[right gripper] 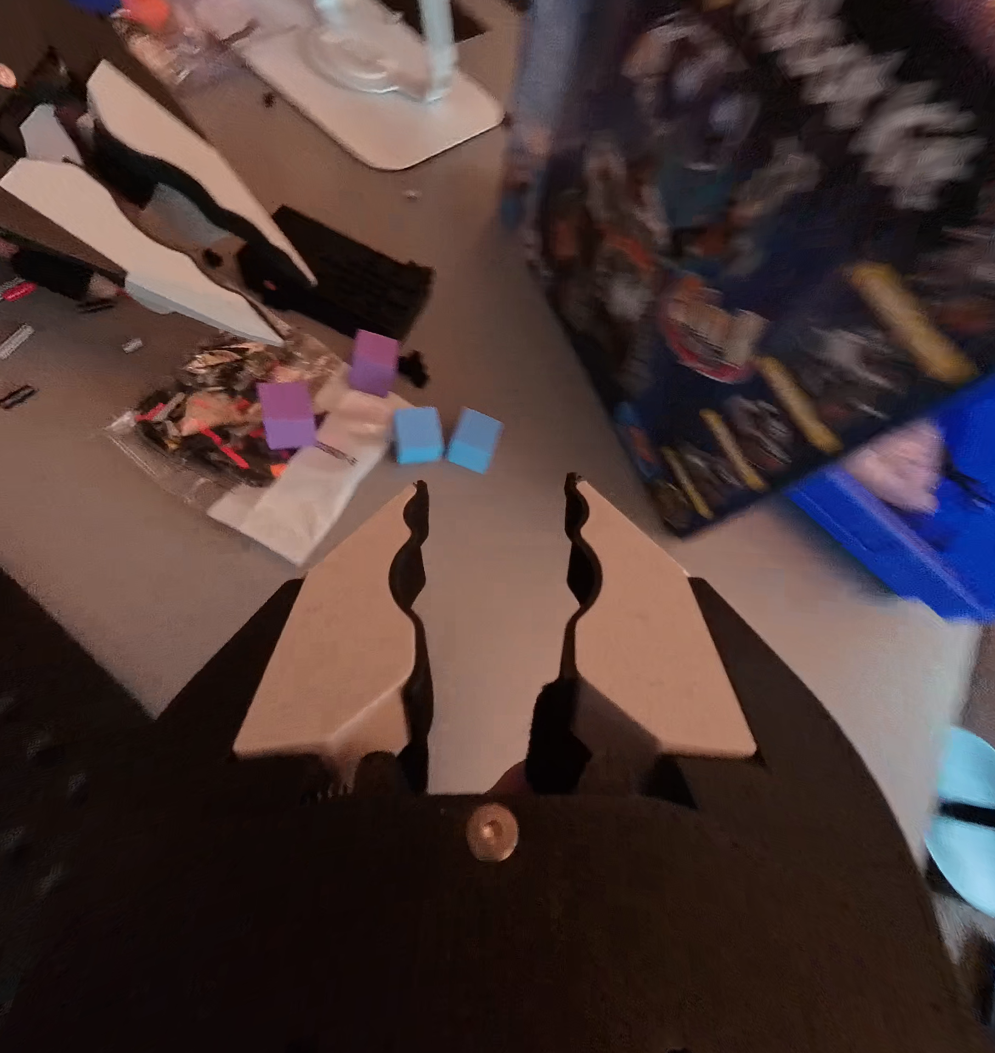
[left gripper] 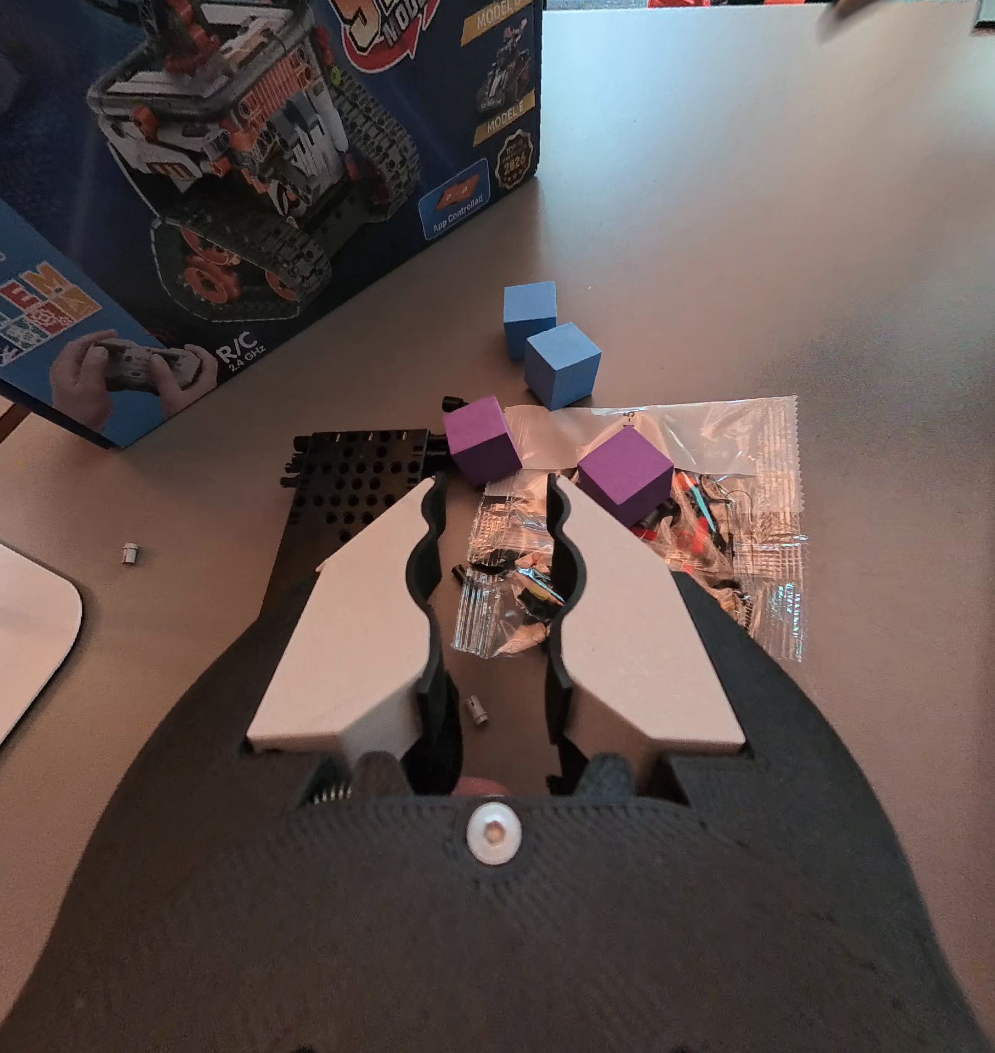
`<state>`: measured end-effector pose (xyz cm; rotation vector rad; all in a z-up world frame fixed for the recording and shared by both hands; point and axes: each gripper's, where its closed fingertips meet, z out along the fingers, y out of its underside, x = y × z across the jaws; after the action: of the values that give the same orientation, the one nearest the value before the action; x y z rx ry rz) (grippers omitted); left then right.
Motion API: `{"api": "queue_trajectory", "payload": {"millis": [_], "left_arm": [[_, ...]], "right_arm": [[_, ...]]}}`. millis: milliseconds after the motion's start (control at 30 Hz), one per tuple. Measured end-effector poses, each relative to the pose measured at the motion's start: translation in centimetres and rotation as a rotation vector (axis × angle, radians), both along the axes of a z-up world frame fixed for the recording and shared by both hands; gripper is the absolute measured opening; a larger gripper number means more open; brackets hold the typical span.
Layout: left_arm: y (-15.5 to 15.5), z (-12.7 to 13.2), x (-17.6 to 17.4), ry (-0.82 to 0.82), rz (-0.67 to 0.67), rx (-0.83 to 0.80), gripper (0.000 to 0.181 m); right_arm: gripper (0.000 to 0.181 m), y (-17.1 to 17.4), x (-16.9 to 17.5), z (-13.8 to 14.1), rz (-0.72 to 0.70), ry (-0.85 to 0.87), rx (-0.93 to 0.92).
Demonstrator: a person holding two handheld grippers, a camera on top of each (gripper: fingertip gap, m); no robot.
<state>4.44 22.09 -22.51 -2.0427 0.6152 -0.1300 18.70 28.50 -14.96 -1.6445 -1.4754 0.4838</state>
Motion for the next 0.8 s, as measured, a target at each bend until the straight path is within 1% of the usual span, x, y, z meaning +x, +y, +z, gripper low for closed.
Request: {"api": "queue_trajectory", "payload": {"millis": [67,133,167,233,300,433,500,533,700,800], "left_arm": [[0.0,0.0,0.0,-0.001,-0.002,-0.001,0.033],[-0.1,0.0,0.1,-0.001,-0.004,0.000,0.033],[-0.1,0.1,0.1,-0.002,-0.005,0.001,0.033],[0.0,0.3,0.0,-0.006,-0.005,0.006,0.033],[0.0,0.5,0.1,-0.015,-0.008,0.010,0.033],[0.1,0.4,0.4,-0.020,-0.018,0.005,0.033],[0.1,0.3,0.5,-0.014,-0.021,0.002,0.034],[0.1,0.3,0.5,-0.015,-0.020,0.003,0.033],[0.1,0.6,0.3,-0.021,-0.013,0.010,0.033],[0.1,0.4,0.4,-0.016,-0.017,0.006,0.033]], "right_arm": [[0.048,0.3,-3.9,-2.6,0.046,-0.039,-0.025],[0.048,1.2,-6.5,-5.1,0.038,-0.089,-0.074],[0.047,1.6,-7.3,-6.2,0.032,-0.110,-0.094],[0.044,2.7,-7.8,-7.9,-0.006,-0.160,-0.109],[0.039,3.3,-8.0,-9.0,-0.039,-0.156,-0.154],[0.033,3.6,-8.9,-9.6,-0.059,-0.071,-0.274],[0.035,3.5,-8.9,-9.6,-0.055,-0.057,-0.302],[0.039,3.3,-8.9,-9.7,-0.048,-0.057,-0.315],[0.044,3.0,-9.0,-9.6,-0.050,-0.046,-0.330],[0.043,2.9,-9.3,-9.8,-0.053,-0.060,-0.303]]}}
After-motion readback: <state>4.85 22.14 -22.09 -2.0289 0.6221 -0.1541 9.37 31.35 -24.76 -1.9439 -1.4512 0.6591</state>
